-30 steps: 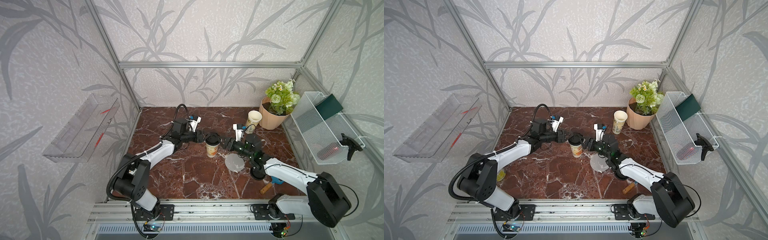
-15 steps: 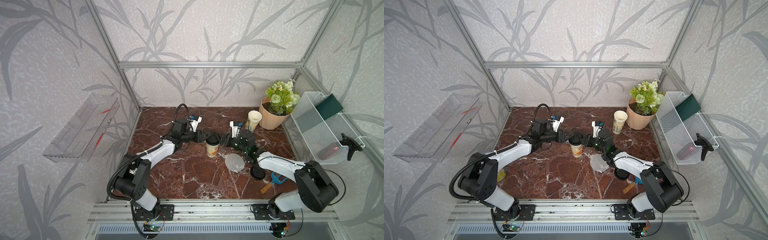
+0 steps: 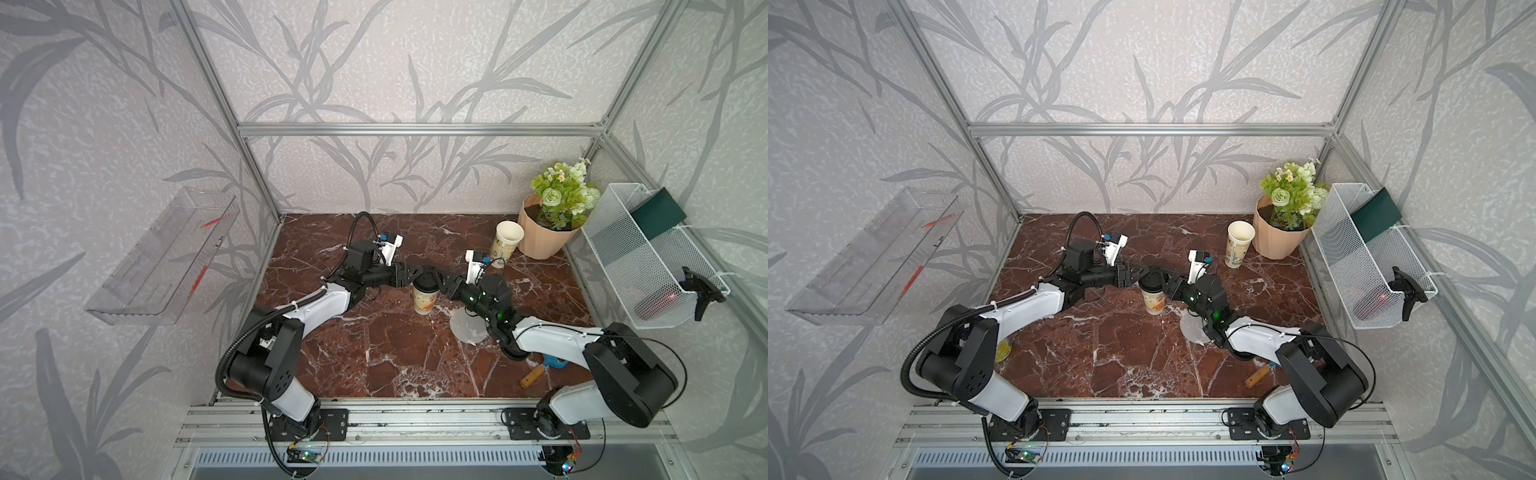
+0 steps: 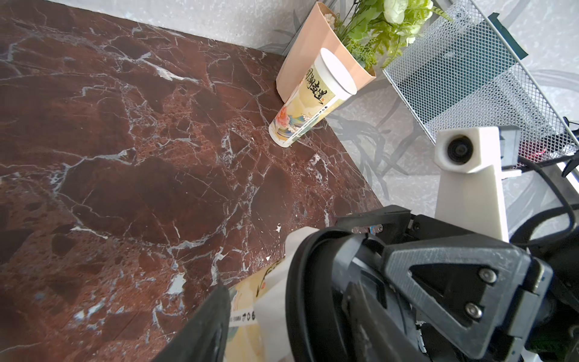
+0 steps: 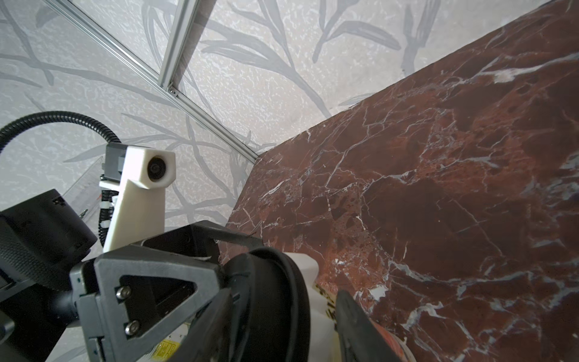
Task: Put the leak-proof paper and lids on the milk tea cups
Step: Secure the cup lid on the cup.
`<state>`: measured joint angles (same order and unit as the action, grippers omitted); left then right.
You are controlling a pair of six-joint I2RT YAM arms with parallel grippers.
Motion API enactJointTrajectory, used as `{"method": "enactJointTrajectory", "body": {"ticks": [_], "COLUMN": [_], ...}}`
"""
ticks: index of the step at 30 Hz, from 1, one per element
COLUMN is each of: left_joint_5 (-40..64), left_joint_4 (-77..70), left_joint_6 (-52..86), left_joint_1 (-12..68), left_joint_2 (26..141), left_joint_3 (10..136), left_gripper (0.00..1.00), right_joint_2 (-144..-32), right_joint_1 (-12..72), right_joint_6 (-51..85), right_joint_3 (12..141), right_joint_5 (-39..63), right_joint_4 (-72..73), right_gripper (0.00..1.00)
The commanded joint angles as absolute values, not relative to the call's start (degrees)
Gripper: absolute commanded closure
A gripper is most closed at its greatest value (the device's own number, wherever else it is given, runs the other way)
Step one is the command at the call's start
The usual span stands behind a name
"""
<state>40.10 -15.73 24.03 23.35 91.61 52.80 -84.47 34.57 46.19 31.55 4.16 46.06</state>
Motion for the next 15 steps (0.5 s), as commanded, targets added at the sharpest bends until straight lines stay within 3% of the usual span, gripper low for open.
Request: {"method": "enactJointTrajectory", "body": {"ticks": [1,15], "left_joint_5": [32.2,31.5], "left_joint_4": [1.2,5.8], "left_joint_6": [22.0,19.8], "left_joint_1": [23.3,25.6], "left_joint_2": [96.5,97.7], "left_joint_3": [49.6,58.2], "left_gripper": [0.36,0.19], "right_joint_2": [-89.4,-84.4], "right_joint_1": [35.7,39.6], "right_joint_6": [43.6,40.5], "right_joint_3": [26.0,31.6], "right_joint_5": [0.2,-1.6], "right_joint_4": [28.1,20.8], "right_gripper": [0.47,0.46]}}
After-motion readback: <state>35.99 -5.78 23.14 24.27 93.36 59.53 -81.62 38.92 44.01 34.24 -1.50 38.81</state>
